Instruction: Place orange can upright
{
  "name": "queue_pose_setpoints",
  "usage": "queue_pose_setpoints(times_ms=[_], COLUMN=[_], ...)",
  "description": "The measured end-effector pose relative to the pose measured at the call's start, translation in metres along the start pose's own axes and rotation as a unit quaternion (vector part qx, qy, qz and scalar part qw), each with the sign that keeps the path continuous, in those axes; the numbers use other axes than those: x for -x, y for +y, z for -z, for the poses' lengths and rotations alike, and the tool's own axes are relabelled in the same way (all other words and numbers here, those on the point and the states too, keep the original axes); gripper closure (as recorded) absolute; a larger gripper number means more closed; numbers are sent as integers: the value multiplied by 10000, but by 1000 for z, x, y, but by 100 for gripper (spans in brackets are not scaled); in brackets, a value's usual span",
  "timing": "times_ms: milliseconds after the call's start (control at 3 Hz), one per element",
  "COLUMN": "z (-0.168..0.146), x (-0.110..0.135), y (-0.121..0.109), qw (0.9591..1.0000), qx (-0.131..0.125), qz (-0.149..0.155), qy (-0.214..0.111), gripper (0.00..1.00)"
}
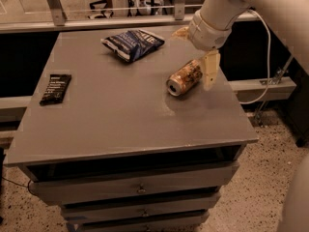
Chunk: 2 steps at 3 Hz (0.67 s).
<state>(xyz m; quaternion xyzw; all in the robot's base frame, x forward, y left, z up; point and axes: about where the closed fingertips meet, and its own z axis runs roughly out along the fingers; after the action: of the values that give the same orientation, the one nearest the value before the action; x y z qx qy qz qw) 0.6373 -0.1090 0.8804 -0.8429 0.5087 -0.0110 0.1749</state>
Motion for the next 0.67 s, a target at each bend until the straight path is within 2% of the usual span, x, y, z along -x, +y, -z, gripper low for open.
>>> queue_pose_setpoints(times_ms=[333,667], z=[-19,-38], x=[-6,1], y=[4,14], qw=[9997,9987], qx=[205,421], qz=[104,194], qy=[-81,-216], gripper=[0,0])
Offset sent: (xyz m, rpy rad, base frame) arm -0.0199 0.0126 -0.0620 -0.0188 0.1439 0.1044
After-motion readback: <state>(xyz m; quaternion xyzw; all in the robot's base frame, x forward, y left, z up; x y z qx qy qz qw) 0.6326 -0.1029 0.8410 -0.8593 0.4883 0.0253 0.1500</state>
